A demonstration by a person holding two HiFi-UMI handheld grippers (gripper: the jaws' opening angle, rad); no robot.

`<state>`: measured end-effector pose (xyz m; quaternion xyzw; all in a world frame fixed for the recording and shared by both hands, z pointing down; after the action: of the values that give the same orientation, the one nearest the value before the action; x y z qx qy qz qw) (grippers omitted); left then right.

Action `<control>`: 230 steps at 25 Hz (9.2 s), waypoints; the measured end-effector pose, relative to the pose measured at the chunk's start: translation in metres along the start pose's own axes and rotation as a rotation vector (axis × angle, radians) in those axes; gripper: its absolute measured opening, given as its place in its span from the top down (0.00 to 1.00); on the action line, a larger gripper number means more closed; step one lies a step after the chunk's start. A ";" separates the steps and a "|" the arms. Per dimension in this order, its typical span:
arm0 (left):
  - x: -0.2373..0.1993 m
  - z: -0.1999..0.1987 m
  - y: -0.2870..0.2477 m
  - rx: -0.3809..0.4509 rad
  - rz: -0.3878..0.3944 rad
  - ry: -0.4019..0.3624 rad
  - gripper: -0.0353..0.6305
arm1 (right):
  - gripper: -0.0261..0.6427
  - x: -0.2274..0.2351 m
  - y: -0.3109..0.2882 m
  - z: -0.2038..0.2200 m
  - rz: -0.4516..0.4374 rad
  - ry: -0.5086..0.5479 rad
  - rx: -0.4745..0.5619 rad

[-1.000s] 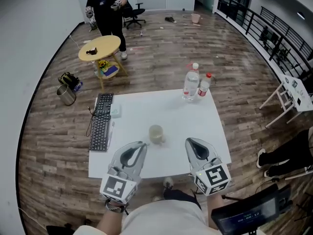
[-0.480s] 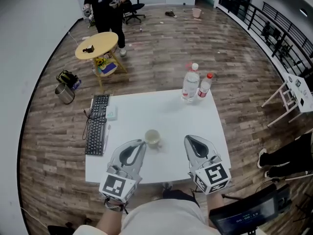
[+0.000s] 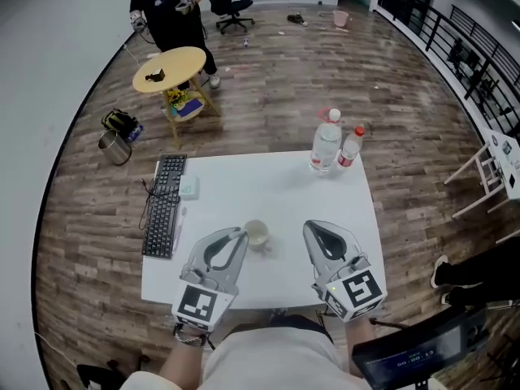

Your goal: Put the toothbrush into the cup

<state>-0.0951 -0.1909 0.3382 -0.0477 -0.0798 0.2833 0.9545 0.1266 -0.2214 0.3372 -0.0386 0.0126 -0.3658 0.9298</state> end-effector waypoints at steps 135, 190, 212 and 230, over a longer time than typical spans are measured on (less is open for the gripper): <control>0.007 0.152 -0.074 -0.495 0.331 -0.112 0.87 | 0.88 -0.028 -0.083 0.098 -0.081 -0.436 -0.334; 0.003 0.175 -0.084 -0.629 0.385 -0.084 0.87 | 0.88 -0.025 -0.094 0.129 -0.080 -0.494 -0.376; 0.005 0.173 -0.088 -0.651 0.379 -0.096 0.85 | 0.88 -0.013 -0.092 0.135 -0.049 -0.567 -0.362; 0.006 0.174 -0.089 -0.657 0.381 -0.091 0.84 | 0.88 -0.007 -0.087 0.142 -0.015 -0.542 -0.380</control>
<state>-0.0742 -0.2541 0.5220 -0.3523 -0.1983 0.4167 0.8142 0.0700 -0.2715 0.4852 -0.3072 -0.1678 -0.3400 0.8729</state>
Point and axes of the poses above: the fingertips, and each gripper's own axes: y backward along the fingers, x to its right, z out of its underside, the point moved 9 cm from there along y, backward along the fingers
